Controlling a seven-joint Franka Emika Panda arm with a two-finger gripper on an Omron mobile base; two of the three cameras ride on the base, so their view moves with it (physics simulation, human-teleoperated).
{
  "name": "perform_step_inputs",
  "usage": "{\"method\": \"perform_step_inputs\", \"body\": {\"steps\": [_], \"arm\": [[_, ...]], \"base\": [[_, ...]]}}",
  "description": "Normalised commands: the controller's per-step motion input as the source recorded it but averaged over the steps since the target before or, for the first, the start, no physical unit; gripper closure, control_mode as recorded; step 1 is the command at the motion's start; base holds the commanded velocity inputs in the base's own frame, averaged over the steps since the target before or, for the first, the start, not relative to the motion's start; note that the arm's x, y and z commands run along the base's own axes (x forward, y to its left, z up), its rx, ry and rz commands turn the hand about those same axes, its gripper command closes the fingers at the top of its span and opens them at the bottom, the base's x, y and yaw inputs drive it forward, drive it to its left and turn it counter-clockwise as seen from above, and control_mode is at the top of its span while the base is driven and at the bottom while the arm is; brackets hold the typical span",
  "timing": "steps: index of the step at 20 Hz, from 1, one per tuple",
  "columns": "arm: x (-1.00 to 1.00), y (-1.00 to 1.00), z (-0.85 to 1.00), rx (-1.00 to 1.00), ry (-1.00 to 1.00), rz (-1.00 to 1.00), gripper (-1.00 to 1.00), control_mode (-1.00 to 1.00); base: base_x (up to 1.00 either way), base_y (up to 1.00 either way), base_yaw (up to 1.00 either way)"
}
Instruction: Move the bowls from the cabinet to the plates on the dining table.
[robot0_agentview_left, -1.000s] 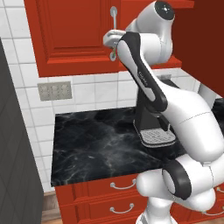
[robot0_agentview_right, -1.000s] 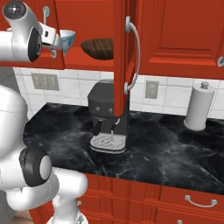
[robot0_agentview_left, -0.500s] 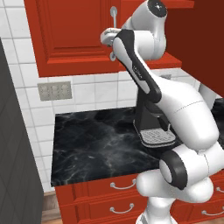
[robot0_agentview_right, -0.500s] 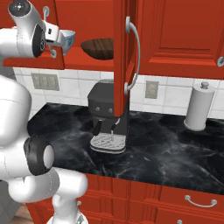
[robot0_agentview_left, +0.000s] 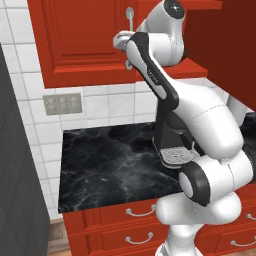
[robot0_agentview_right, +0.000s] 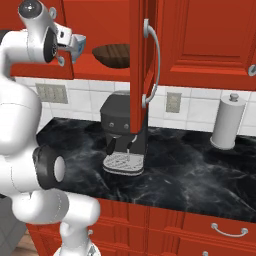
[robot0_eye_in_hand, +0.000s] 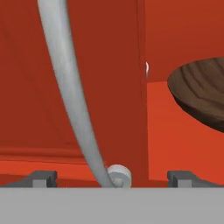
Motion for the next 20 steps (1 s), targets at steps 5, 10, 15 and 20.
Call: {"method": "perform_step_inputs", "body": {"steps": [5,10,15,20], "arm": [[0.23,0.07,0.00,-0.01,0.00,0.00,-1.00,-1.00],[0.27,0.17,0.00,-0.01,0.00,0.00,-1.00,-1.00],[0.15,0.09,0.00,-0.01,0.02,0.00,-1.00,-1.00],[0.01,0.03,0.00,0.00,0.02,0.00,1.00,-1.00]], "base": [[0.00,0.00,0.00],[0.00,0.00,0.00],[0.00,0.00,0.00],[0.00,0.00,0.00]]}}
